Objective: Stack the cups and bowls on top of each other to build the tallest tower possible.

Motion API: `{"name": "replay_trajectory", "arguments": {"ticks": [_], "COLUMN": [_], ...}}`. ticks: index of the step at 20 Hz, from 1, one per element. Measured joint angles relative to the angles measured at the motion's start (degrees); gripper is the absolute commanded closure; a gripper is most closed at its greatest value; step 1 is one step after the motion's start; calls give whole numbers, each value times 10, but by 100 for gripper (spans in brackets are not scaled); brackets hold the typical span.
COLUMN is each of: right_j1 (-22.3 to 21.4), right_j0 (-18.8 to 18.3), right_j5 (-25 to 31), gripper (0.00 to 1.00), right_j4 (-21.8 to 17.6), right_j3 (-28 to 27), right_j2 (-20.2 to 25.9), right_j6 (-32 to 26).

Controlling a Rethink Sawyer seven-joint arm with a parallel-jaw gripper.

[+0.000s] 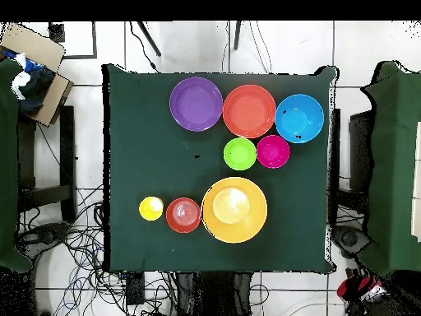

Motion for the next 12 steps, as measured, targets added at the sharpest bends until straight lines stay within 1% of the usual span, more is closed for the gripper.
{"name": "replay_trajectory", "arguments": {"ticks": [12], "right_j1": [0], "right_j0": [0], "right_j5": [0], "gripper": [0], "right_j4": [0], "right_j3": [0], "right_j2": [12], "right_j6": [0]}}
